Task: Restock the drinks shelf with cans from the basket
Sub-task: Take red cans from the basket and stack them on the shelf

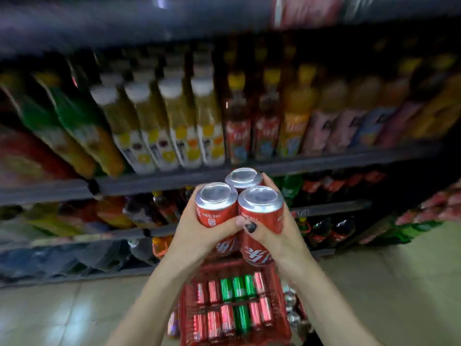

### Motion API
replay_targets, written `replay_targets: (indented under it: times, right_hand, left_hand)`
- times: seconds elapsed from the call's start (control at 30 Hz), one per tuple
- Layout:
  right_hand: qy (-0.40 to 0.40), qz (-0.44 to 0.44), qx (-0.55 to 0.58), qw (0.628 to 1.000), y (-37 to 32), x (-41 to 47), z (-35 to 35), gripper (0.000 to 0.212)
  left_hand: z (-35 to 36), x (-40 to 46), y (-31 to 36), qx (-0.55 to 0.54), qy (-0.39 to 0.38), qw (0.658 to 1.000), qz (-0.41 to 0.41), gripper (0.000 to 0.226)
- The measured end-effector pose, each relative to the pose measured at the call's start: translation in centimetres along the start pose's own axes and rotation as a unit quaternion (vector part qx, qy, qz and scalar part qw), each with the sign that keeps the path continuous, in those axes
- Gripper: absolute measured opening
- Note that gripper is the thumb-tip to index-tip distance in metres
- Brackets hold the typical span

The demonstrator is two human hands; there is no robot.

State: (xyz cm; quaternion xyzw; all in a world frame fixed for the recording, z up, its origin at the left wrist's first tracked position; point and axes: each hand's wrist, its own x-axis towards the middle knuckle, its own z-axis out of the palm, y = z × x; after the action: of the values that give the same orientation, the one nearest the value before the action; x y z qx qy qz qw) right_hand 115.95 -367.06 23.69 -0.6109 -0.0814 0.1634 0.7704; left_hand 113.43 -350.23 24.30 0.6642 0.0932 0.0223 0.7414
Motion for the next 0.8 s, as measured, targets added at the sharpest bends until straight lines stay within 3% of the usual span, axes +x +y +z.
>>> replay_targets:
  times: [0.1,0.27,0.57,0.67,0.8]
  right_hand:
    - [-0.01,-0.054,-0.004,0.999,-11.4,-0.8,2.7,0.103]
    - [-0.035,-0.157,-0.015,0.987,-27.8,-2.1,7.0,0.113]
    - [-0.028,-0.324,-0.067,0.943,-45.6,-1.9,11.3,0.1]
    - [-0.019,-0.35,-0.071,0.934,-49.9,-1.3,11.6,0.083]
    - [-0.029,-0.358,-0.071,0.931,-55.8,0.6,11.4,0.042]
  left_hand:
    - [1.2,-1.0,12.2,0.022,-0.015,0.998,0.048,0.071]
    - [2.6,-2.9,29.3,0.044,-0.041,0.987,0.151,0.072]
    - [4.6,-3.1,48.5,0.055,-0.08,0.944,0.317,0.075]
    - [5.7,-2.4,52.6,0.053,-0.093,0.931,0.348,0.074]
    - [7.6,-0.6,57.7,0.032,-0.084,0.92,0.381,0.066]
